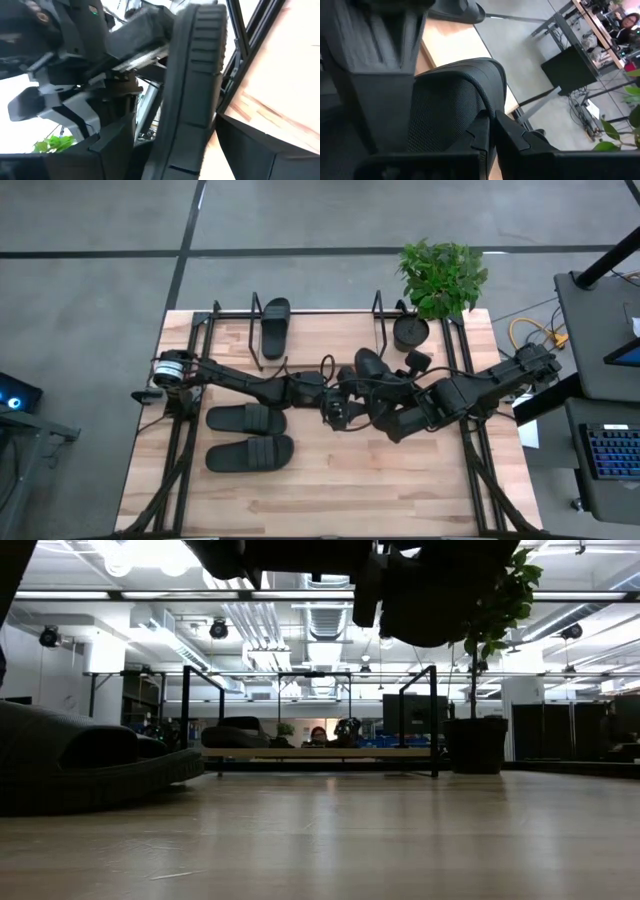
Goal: Pick and place slides into the shelf
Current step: Put the black slide on the shelf
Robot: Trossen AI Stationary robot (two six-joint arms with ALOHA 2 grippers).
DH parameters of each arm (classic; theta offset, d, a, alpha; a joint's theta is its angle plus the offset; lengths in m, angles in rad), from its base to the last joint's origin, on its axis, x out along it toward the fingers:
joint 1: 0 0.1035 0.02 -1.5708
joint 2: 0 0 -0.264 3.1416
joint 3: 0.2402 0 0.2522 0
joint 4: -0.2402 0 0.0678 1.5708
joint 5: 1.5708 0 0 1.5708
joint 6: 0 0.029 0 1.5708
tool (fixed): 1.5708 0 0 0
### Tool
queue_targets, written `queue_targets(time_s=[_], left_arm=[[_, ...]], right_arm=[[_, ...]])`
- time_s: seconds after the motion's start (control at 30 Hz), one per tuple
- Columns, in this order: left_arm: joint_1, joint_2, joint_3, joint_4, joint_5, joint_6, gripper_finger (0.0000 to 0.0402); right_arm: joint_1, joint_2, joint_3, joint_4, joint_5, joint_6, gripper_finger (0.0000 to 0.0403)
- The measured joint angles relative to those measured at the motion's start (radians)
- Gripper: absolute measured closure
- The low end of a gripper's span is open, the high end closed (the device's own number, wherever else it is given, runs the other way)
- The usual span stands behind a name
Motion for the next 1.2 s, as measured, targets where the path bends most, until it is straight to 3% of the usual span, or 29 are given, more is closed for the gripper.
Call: queue_targets(time_s=[0.83,1.13,1.2], left_arm=[[-0.003,0.000,0.000,-0.002,-0.001,-0.002,0.0247],[-0.003,0.002,0.000,-0.010,0.002,0.000,0.0347],[-0.003,0.002,0.000,-0.010,0.001,0.001,0.0349]], right_arm=[[0.000,-0.002,0.000,0.003,-0.001,-0.008,0.0394],[0.000,-0.003,0.000,0.054,-0.006,-0.096,0.0394],[0.001,-0.004,0.000,0.062,-0.008,-0.120,0.0389]])
